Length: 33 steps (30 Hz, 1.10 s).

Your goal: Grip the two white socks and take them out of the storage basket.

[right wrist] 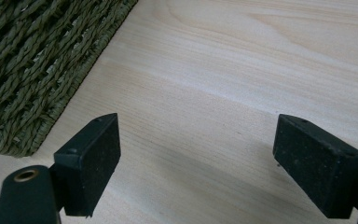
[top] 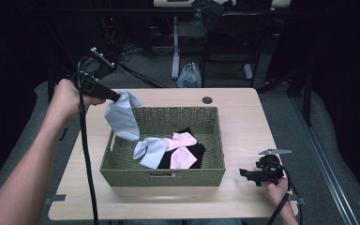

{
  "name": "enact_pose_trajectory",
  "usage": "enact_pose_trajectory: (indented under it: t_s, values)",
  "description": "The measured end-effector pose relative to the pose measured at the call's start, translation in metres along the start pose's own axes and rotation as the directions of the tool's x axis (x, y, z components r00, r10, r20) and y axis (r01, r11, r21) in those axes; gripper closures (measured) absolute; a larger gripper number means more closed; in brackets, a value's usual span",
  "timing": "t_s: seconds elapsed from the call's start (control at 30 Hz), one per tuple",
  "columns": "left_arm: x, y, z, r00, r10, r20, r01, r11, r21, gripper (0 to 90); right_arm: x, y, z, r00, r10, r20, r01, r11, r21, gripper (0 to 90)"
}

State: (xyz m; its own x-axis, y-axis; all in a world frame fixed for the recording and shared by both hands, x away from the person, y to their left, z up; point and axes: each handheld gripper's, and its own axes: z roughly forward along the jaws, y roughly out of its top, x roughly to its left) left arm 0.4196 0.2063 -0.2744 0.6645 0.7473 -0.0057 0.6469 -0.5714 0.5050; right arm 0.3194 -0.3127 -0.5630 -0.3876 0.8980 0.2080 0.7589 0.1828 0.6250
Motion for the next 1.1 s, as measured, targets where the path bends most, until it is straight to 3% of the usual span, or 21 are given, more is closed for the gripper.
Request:
enact_pose_trajectory:
  t_s: [0.37, 0.67, 1.1]
  values:
    - [0.018, -0.021, -0.025, 0.9975, -0.056, -0.044, 0.054, 0.9981, -0.028, 86.8, 0.000, 0.000, -0.001, 1.0000, 0.000, -0.002, 0.000, 1.000, 0.002, 14.6]
    - [0.039, -0.053, -0.043, 0.9877, -0.124, -0.095, 0.122, 0.9921, -0.030, 86.7, 0.000, 0.000, -0.001, 1.0000, 0.001, -0.005, -0.001, 1.000, 0.002, 14.6]
    - [0.062, -0.094, -0.032, 0.9695, -0.204, -0.135, 0.207, 0.9782, 0.010, 86.7, 0.000, 0.000, 0.000, 0.9999, -0.004, -0.012, 0.004, 1.000, 0.002, 14.7]
